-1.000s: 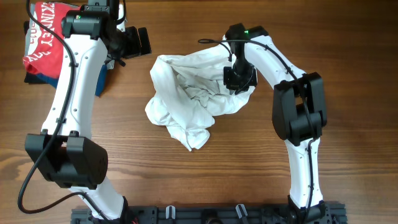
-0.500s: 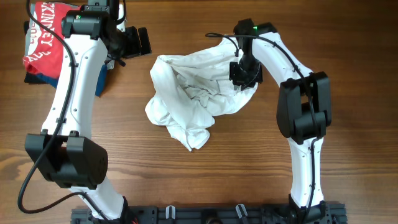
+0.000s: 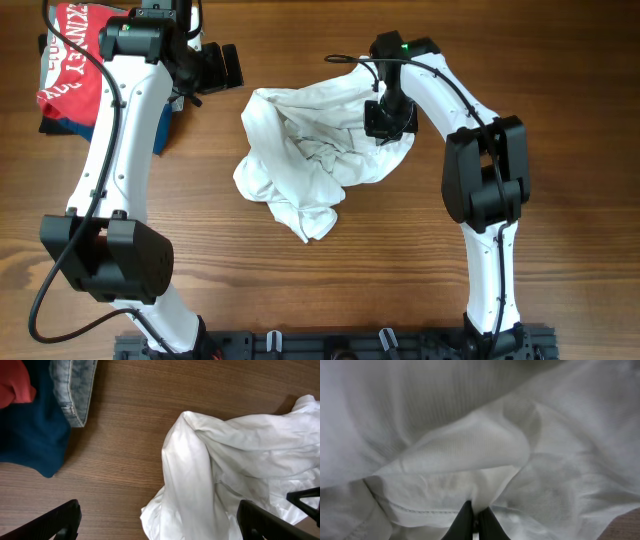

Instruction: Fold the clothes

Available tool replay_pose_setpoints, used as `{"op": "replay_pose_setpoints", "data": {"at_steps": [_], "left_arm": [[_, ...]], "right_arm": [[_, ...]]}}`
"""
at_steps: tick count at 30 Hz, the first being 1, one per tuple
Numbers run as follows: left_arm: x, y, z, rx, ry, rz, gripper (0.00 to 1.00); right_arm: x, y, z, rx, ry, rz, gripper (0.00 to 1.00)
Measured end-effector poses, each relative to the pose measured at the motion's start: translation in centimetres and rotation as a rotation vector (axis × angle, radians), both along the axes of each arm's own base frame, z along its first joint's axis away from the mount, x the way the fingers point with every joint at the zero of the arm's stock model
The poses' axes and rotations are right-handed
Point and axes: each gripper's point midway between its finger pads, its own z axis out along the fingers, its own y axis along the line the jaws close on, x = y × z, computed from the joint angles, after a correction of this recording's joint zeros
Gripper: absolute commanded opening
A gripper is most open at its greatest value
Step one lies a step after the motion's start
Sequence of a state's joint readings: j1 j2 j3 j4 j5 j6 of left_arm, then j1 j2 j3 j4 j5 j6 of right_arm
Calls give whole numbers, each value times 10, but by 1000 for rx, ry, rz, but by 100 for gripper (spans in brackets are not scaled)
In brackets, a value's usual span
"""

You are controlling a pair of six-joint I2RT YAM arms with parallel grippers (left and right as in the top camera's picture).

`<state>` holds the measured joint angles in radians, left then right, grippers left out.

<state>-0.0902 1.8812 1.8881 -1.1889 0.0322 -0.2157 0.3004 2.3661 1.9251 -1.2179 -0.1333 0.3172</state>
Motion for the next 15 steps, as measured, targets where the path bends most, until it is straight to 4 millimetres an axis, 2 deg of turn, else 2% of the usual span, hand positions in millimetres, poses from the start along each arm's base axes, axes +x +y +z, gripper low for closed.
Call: {"op": "replay_pose_setpoints", "data": {"at_steps": [12, 15], "left_arm": [[2, 0, 1, -1, -8, 0, 100], [4, 0, 1, -2, -16, 0, 100]], "right_arm": [[1, 4, 0, 2, -8, 9, 4], [6, 4, 8, 10, -31, 6, 4]]}}
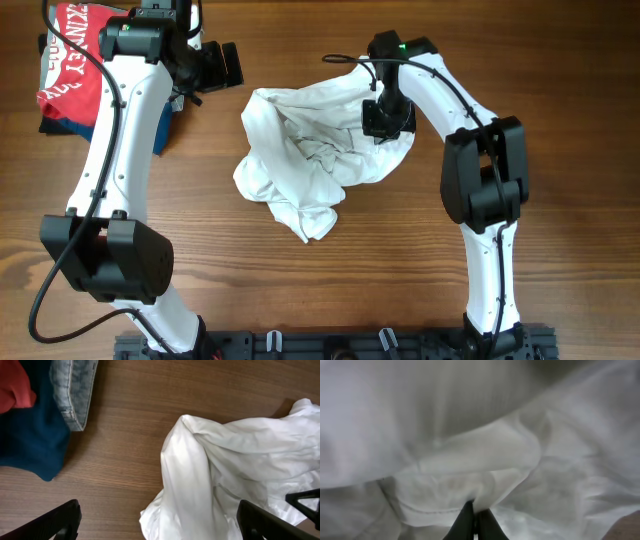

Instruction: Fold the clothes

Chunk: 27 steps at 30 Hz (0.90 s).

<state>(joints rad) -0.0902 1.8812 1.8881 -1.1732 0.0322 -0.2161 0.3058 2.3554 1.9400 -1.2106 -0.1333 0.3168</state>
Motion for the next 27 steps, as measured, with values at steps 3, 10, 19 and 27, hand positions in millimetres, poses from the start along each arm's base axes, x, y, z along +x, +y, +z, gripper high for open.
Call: {"op": "replay_pose_setpoints", "data": {"at_steps": [3, 10, 19, 27], "left_arm": [[1, 0, 0, 0, -2, 0, 100], [-1, -14, 1, -66, 2, -50, 100], [-6, -66, 5, -87, -22, -236, 100], [-10, -106, 8, -73, -60, -355, 100]], "right_arm": [[15, -1, 28, 26, -82, -12, 4], [81, -48, 189, 131, -550, -127, 4], [99, -155, 230, 98, -686, -321, 4], [95, -178, 224, 131, -664, -320, 18]]}}
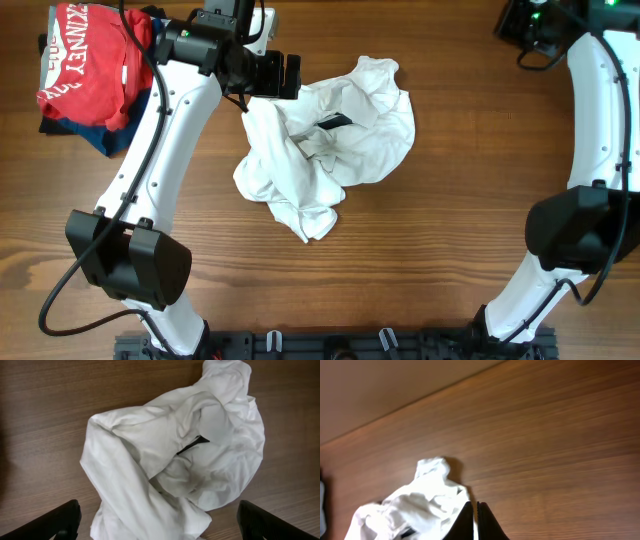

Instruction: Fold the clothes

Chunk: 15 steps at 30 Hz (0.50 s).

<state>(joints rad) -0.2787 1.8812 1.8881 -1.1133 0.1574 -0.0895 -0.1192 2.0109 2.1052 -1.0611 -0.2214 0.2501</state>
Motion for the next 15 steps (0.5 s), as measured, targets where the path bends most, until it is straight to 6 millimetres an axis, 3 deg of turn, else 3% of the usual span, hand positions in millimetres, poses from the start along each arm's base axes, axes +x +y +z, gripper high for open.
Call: {"op": "replay_pose_setpoints", "data": {"at_steps": [2, 7, 8, 15], "left_arm": [[2, 5, 0, 4, 3, 35, 100], [9, 27, -1, -12, 18, 156, 100], [10, 32, -1, -17, 22, 180, 100], [15, 54, -1, -31, 33, 287, 100]], "right_arm": [[-3, 18, -9, 16, 22, 57, 33], [-15, 68, -37, 29, 85, 212, 51], [-19, 89, -49, 31, 109, 278, 57], [-27, 157, -103, -8, 175, 516, 72]]}}
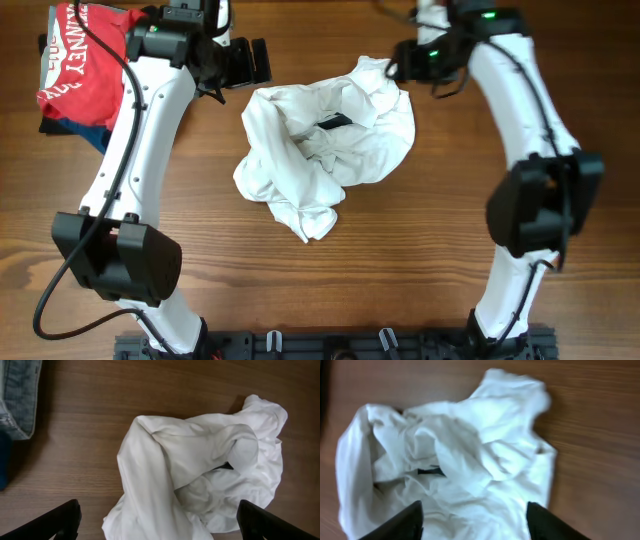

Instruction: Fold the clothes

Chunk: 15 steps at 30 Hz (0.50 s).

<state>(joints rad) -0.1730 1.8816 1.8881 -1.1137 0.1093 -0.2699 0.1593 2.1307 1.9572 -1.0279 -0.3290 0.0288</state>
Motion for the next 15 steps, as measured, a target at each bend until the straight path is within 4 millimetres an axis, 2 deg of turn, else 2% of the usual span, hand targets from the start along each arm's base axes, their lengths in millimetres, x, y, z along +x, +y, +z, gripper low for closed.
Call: {"op": "replay_pose_setpoints", "data": {"at_steps": [3, 5, 8, 12, 15], "left_arm": [[1, 4, 0, -2, 1, 14, 100], [1, 5, 0, -1, 1, 17, 100], [1, 5, 0, 1, 1, 18, 100], [1, 6, 0, 4, 1, 19, 100], [0, 6, -1, 4, 4, 19, 100]], "right_arm": [[-2, 23, -22, -12, 15, 78, 72], [-4, 29, -33, -18, 36, 101, 72], [-12, 34, -55, -31, 95, 120, 71], [-23, 38, -79, -42, 176, 116, 63], [-30, 41, -87, -41, 218, 89, 57]]}}
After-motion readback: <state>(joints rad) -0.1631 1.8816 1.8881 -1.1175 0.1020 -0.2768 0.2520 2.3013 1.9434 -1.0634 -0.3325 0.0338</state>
